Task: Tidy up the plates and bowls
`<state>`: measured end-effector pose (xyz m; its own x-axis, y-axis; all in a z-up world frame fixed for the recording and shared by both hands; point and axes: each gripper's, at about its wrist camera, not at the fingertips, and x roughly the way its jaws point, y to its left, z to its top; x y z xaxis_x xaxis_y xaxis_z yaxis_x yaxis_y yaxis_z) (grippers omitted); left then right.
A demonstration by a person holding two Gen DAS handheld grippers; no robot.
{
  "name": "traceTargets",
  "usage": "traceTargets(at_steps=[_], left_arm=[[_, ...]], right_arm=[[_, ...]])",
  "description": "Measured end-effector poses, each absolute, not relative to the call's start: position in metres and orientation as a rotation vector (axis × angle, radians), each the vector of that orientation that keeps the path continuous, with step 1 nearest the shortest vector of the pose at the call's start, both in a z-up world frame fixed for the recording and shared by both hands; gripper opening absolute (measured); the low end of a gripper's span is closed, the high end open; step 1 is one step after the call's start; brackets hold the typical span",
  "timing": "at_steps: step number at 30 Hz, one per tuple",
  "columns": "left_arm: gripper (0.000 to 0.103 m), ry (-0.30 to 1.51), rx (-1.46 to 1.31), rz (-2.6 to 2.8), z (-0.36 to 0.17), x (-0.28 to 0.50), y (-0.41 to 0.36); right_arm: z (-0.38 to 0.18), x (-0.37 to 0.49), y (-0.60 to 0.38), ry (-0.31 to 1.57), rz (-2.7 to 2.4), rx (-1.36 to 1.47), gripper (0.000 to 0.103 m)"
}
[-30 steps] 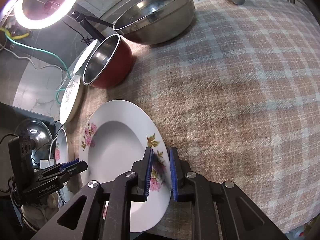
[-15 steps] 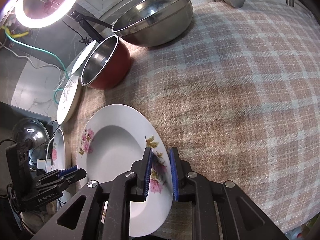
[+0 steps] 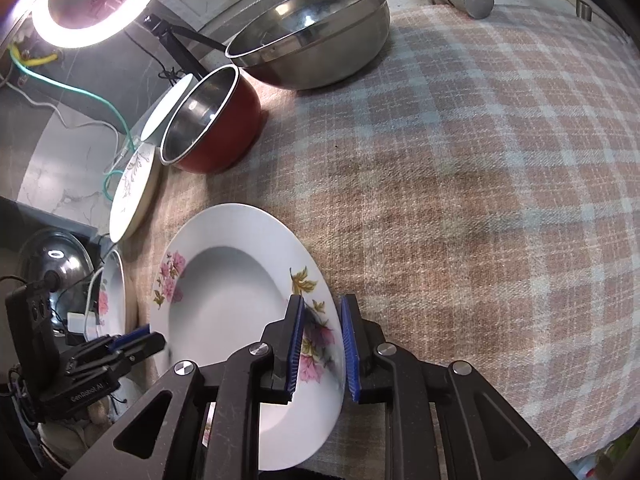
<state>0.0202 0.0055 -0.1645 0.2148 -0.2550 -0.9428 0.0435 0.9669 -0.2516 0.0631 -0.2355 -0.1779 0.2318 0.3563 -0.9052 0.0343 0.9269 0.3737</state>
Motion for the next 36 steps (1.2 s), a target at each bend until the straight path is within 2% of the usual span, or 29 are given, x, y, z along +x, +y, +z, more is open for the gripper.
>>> traceTargets(at_steps=[9,16,20,36], left_arm=[[0.026,1.258,-0.250,-0.178,-0.137,0.006,0.035],[0.026,1.205,-0.344,-0.080,-0.124,-0.017,0.083],[0.026,1.186,-0.383,-0.016,-0.122,-0.029,0.115],[0.026,1.131,-0.458,0.171,-0.129,-0.055,0.216]], right_arm=[[-0.152,0.059,-0.236,1.259,0.197,0.310,0.018],[-0.128,0.056,-0.199,1.200,0.274,0.285,0.018],[-0.122,0.057,-0.168,1.185,0.337,0.263,0.022],[-0.147,0.061,-0.029,1.269,0.536,0.190,0.022]])
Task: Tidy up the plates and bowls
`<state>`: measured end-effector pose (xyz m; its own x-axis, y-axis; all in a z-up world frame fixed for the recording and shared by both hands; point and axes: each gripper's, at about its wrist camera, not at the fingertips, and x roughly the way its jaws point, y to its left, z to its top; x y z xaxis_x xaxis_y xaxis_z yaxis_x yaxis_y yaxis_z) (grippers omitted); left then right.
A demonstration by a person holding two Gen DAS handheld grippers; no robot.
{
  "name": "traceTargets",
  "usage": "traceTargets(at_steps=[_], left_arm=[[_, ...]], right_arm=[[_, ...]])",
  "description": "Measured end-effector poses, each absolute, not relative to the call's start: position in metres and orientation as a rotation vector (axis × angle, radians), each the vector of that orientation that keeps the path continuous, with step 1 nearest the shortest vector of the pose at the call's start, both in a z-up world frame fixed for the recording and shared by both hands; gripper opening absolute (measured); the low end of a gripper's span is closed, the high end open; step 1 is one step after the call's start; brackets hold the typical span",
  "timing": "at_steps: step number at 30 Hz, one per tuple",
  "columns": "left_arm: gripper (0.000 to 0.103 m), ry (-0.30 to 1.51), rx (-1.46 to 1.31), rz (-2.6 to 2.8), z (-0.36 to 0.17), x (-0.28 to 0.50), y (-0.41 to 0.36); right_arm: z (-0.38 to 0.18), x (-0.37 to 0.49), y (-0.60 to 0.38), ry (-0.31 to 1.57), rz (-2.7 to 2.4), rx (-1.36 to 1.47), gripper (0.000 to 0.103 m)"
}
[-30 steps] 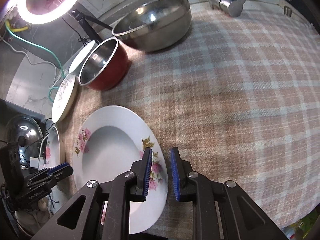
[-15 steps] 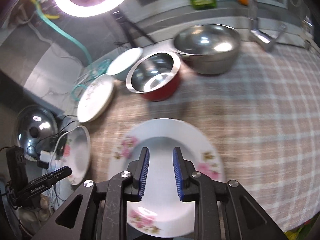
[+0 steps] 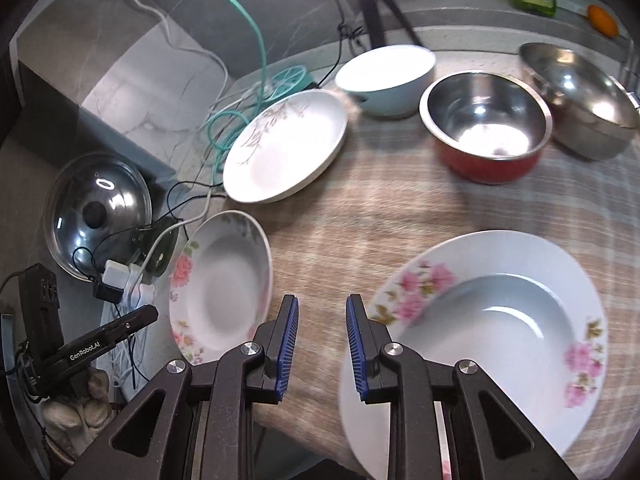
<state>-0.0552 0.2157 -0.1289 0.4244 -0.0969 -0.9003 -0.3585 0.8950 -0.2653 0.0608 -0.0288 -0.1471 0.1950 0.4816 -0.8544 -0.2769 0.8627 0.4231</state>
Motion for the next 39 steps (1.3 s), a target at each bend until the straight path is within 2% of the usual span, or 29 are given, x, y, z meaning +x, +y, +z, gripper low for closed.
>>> traceTargets(at_steps=[12,26,33,39], left_arm=[[0.026,1.147,-0.510,0.200,-0.155,-0.054,0.248],[0.026,1.162,-0.484,0.166,-0.165,-0.040,0.246],[0.015,1.171,-0.475,0.156,-0.168,-0.036,0.243],[0.014,1.171,-0.463,0.156,-0.167,-0.036,0.241]], right_arm=[[-0.181,0.071,0.015,1.342,0.545,0.155,0.022],[-0.195,0.082,0.037,1.368,0.553,0.135,0.022],[-0.196,0.082,0.044,1.373,0.584,0.116,0.014],[-0.197,0.081,0.049,1.376,0.598,0.105,0.011]])
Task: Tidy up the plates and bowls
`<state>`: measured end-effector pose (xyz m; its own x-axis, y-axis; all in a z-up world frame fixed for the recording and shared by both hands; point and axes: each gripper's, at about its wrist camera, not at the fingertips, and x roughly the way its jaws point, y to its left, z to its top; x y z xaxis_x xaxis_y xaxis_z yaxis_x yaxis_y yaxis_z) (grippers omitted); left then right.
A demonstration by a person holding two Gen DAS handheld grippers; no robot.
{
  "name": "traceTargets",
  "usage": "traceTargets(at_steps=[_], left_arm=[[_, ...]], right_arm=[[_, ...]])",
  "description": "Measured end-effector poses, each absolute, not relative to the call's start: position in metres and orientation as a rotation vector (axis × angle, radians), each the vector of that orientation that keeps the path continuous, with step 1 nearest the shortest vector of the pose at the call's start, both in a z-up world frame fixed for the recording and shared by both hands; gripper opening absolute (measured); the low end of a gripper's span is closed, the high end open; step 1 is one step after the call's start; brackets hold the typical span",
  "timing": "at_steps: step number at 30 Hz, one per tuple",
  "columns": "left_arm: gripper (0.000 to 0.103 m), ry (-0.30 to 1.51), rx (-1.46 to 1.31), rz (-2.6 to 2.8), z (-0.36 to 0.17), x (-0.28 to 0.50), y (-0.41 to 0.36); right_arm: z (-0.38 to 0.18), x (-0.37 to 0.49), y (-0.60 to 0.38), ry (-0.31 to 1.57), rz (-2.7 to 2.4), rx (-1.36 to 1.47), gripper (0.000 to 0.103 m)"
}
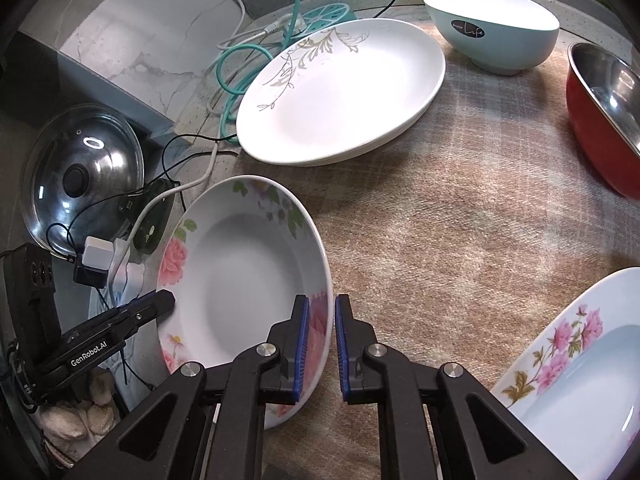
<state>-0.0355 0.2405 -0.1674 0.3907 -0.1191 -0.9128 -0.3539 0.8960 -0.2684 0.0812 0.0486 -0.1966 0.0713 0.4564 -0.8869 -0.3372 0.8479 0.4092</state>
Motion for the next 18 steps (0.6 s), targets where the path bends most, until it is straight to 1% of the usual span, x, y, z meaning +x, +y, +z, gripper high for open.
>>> traceTargets(at_steps=[18], left_arm=[[0.013,1.164,-0.441,0.167,-0.1654,-0.0355,0.2368]], right_arm=[[-0.1948,0.0790,0.0505,1.365,0.597,0.078,0.011]])
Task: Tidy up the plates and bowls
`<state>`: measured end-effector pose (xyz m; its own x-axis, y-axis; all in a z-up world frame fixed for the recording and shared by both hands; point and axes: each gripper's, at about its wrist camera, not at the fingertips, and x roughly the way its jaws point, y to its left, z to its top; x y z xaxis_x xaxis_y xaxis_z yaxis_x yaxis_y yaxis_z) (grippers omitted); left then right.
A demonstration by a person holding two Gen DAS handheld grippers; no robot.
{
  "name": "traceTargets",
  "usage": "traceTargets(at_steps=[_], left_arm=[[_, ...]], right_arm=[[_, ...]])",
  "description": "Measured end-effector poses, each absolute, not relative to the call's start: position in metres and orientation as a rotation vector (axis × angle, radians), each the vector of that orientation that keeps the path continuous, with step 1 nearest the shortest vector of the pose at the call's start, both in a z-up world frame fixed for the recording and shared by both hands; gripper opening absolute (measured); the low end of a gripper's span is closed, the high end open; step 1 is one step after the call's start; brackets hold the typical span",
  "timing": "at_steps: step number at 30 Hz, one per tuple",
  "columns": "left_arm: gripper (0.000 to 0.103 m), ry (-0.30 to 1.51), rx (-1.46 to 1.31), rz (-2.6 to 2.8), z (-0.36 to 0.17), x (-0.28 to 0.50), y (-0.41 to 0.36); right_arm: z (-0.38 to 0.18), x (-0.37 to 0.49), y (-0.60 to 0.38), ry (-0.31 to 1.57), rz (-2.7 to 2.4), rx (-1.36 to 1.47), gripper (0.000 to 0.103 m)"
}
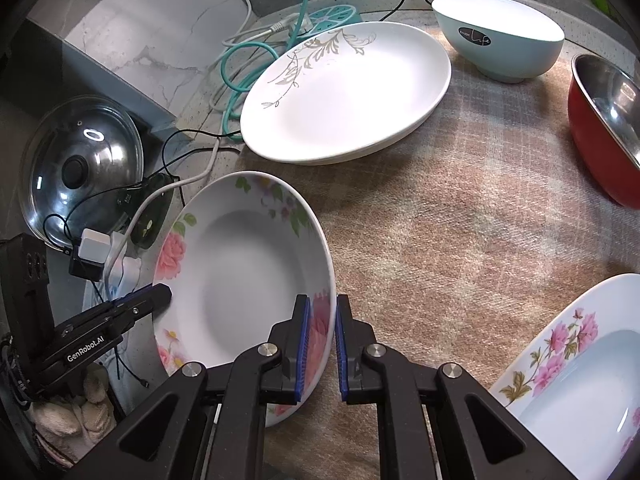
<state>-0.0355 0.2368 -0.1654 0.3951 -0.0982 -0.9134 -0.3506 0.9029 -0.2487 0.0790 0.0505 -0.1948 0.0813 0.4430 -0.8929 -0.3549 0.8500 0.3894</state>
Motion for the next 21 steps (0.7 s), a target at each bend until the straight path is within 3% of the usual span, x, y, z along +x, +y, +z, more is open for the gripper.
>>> traceTargets(at_steps=[21], left_arm=[[0.013,1.141,-0.434,0.133,-0.147,-0.031,0.218]], right_arm=[[-0.176,0.075,0.024,1.332,0.578,0.120,0.011]])
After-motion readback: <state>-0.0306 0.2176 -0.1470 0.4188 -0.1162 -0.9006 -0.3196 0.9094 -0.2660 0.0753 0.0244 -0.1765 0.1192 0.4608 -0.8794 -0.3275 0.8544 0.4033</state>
